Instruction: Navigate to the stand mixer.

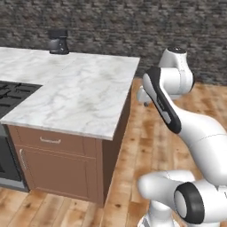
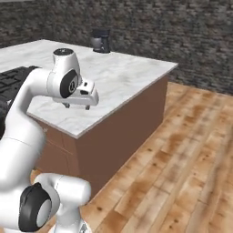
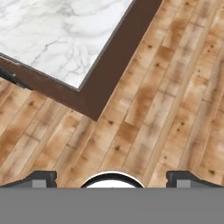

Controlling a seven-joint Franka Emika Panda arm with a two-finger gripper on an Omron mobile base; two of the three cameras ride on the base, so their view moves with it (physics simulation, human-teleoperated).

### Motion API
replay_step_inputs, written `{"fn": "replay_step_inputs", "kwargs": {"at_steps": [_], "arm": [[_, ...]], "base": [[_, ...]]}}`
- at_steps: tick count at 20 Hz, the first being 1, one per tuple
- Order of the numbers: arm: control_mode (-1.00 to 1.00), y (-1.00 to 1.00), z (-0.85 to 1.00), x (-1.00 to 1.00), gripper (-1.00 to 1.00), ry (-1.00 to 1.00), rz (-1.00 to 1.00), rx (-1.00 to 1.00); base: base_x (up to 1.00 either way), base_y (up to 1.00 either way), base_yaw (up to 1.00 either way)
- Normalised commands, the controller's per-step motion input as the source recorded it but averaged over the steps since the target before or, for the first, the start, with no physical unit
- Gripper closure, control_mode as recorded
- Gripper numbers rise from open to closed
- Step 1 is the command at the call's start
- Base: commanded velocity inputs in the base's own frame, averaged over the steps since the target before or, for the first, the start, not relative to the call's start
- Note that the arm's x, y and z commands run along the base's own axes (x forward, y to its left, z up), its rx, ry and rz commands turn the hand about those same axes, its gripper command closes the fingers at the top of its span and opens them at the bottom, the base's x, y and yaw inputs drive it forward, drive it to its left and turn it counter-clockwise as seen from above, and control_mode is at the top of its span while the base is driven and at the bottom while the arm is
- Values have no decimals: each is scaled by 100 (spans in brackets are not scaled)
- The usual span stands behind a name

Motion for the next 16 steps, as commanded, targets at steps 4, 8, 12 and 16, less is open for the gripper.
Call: {"fn": "replay_step_inputs", "kwargs": {"at_steps": [4, 8, 12, 16], "arm": [[100, 0, 0, 0, -100, 0, 0, 0], [100, 0, 0, 0, -100, 0, 0, 0], [100, 0, 0, 0, -100, 0, 0, 0], [100, 0, 0, 0, -100, 0, 0, 0]], "base": [[53, -100, 26], [80, -100, 28], [100, -100, 28], [100, -100, 28]]}}
